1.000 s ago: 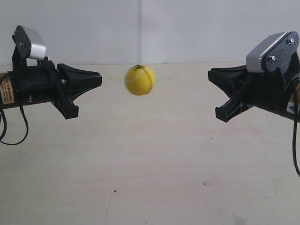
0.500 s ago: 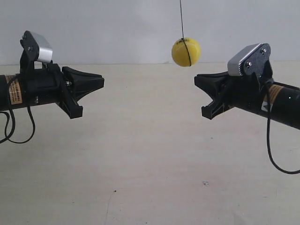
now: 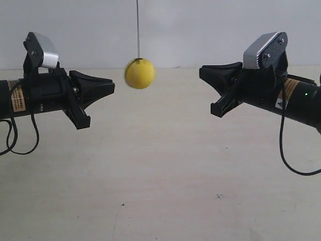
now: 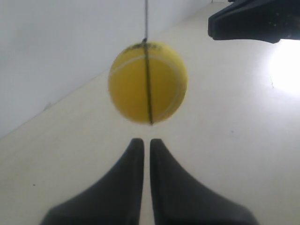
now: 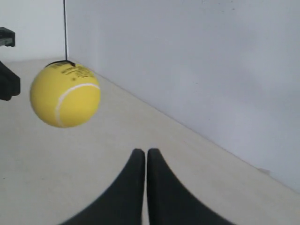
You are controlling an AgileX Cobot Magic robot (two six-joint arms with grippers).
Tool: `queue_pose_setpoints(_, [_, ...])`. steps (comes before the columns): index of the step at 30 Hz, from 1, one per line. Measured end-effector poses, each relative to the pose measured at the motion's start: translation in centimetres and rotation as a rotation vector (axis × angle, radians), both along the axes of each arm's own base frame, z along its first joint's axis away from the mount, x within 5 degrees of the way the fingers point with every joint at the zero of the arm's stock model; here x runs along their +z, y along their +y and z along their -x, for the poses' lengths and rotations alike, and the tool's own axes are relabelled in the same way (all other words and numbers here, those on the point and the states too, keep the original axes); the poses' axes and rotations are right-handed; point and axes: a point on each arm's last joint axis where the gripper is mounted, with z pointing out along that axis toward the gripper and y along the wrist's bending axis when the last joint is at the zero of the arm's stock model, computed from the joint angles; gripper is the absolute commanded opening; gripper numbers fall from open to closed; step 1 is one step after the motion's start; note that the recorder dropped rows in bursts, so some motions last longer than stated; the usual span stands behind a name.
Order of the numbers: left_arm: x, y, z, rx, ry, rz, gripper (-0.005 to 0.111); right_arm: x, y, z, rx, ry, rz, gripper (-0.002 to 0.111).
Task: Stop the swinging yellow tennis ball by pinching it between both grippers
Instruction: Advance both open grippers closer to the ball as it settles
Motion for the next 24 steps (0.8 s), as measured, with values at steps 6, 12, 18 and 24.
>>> queue_pose_setpoints(6, [0.0,-1.5,0.5,-0.066,-0.043,-0.029,0.005,0.2,2.5,0.4,0.066,-0.001,0.038,0.000])
queue_pose_setpoints(12, [-0.1,-1.6,0.6,-0.069,-0.050,-0.051,0.005,0.0,3.5,0.6,0.088,-0.006,0.078,0.000])
queue_pose_setpoints(18, [-0.2,-1.6,0.5,-0.070,-0.062,-0.065,0.005,-0.1,3.4,0.6,0.083,-0.003,0.091,0.000])
queue_pose_setpoints(24, [-0.2,-1.6,0.5,-0.075,-0.081,-0.082,0.005,-0.9,2.9,0.0,0.009,0.023,0.184,0.000])
